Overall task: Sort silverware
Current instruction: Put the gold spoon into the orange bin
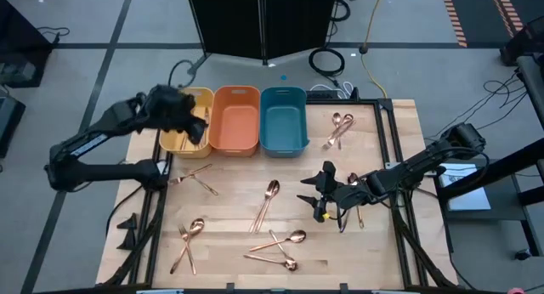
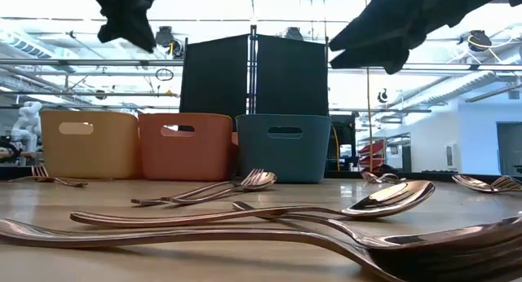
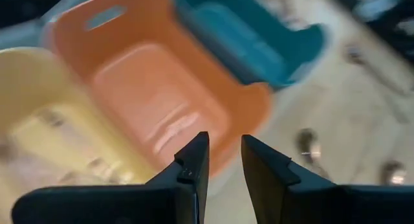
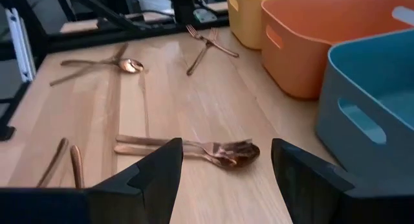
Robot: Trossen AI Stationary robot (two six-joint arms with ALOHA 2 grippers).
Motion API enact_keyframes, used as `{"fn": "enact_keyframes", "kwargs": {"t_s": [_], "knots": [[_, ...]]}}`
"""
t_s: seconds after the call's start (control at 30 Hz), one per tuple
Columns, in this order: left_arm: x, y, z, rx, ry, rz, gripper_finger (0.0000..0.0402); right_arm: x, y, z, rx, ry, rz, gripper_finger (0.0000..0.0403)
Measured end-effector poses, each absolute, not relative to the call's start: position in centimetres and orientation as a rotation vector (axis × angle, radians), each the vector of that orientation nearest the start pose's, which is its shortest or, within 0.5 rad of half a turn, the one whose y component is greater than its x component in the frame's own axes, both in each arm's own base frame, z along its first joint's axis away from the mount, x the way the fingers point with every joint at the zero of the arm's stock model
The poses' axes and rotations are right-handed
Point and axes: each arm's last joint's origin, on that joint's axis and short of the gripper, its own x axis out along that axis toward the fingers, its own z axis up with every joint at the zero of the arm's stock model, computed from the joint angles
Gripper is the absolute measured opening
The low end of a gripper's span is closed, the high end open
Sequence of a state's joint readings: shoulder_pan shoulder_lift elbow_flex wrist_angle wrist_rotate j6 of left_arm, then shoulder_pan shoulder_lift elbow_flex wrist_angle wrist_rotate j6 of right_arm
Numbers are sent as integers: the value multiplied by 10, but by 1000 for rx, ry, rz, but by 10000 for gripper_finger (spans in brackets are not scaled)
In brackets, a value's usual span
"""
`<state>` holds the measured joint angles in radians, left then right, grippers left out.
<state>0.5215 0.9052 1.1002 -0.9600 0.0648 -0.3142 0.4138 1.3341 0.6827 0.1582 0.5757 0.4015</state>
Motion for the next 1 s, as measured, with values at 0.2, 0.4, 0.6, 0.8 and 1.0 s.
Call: {"fn": "enact_keyframes", "kwargs": {"t_s": [0.2,0.4,0.6,0.8,1.0], "knots": [[151,46,321,-496,512,377,86,255,95,219,150,366,-231,227],[180,24,283,-459,415,210,86,257,96,222,202,326,-229,227],[211,-7,267,-363,322,51,86,257,96,222,234,324,-230,227],[240,-40,245,-247,343,-27,86,257,97,222,291,330,-207,227],[265,-70,222,-191,311,-131,86,256,104,221,308,405,4,226]]}}
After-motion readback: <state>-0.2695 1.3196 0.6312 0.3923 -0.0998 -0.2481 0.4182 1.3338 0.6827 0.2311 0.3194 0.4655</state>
